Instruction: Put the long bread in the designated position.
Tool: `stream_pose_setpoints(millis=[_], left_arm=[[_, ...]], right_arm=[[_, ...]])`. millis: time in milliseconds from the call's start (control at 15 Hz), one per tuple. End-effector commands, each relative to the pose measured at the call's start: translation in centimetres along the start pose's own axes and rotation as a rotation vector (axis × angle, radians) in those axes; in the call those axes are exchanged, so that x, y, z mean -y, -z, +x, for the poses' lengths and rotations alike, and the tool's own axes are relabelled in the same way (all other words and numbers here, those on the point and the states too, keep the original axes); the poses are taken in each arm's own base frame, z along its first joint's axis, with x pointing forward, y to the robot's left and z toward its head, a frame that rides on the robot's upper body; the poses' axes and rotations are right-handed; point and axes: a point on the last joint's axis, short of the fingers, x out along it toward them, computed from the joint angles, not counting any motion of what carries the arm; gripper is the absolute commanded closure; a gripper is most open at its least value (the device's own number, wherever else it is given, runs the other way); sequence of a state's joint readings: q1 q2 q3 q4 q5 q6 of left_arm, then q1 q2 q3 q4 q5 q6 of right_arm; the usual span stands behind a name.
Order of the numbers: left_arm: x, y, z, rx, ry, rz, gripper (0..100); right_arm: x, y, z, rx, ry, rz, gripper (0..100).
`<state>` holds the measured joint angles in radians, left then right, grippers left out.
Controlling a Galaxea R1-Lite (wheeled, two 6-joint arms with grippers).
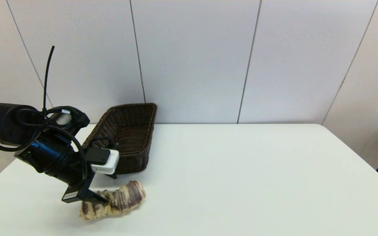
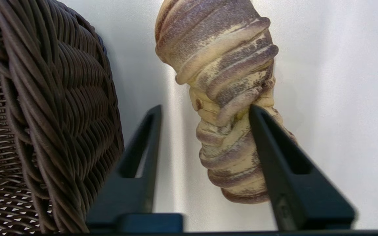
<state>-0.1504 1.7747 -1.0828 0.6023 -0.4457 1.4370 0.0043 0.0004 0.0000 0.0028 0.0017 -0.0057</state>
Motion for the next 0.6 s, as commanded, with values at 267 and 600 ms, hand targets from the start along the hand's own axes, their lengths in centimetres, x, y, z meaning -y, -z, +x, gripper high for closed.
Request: stream_pose_setpoints(millis=[267,600], left_arm=[[-0.2,-0.1,-0.3,0.004,-0.012,0.017,0],[1.1,-0.8,-2.1,0.020,0.027,-0.004,0]], right_arm=[[0.0,0.0,0.0,-0.001,0.000,0.000,0],[0.0,0.0,0.0,0.000,0.000,0.000,0]])
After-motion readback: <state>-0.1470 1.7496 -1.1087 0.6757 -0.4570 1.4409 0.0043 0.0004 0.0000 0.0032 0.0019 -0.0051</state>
